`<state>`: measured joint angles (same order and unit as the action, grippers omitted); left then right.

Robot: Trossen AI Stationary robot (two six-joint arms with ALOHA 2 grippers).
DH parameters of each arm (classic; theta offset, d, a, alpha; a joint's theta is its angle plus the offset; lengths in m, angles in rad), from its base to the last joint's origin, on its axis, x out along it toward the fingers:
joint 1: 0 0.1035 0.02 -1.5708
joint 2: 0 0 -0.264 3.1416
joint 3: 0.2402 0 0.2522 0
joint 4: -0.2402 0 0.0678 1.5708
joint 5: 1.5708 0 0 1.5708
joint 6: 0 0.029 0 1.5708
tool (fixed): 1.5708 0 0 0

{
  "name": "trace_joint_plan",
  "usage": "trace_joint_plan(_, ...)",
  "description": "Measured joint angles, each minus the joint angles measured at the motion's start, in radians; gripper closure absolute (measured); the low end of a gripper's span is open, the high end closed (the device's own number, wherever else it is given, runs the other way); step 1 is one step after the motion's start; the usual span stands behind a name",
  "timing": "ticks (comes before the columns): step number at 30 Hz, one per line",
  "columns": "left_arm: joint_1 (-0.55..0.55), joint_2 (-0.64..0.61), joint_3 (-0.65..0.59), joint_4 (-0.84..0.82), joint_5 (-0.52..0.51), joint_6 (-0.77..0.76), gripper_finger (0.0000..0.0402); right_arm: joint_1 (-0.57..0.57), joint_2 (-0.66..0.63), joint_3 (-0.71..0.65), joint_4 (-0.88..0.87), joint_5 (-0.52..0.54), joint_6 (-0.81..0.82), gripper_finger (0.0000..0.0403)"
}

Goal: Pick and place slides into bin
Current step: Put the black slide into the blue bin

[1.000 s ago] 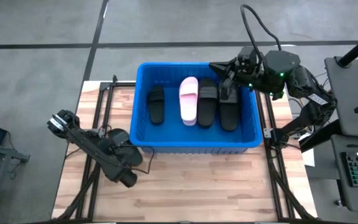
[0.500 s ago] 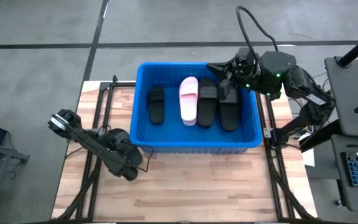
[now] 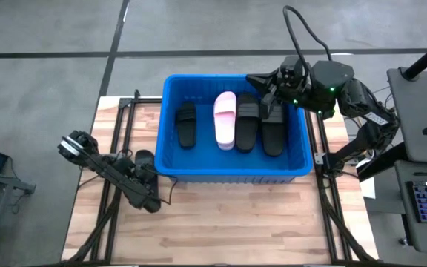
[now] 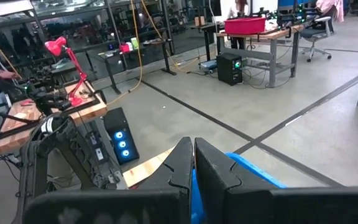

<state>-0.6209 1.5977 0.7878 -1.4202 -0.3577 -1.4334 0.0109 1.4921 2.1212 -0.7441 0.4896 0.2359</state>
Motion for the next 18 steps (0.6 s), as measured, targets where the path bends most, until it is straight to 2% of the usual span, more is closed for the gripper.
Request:
trace_joint_plan(10, 0.001, 0.003, -0.004, 0.002, -0.020, 0.000, 0.0221, 0.000, 0.000, 0.000, 0.000, 0.000, 0.000, 0.0394)
trace_joint_plan(14, 0.001, 0.003, -0.003, 0.003, -0.014, 0.002, 0.0274, 0.000, 0.000, 0.000, 0.000, 0.000, -0.001, 0.0394)
trace_joint_plan(18, 0.001, -0.003, -0.003, 0.003, -0.010, 0.034, 0.0346, 0.000, 0.000, 0.000, 0.000, 0.000, -0.001, 0.0394)
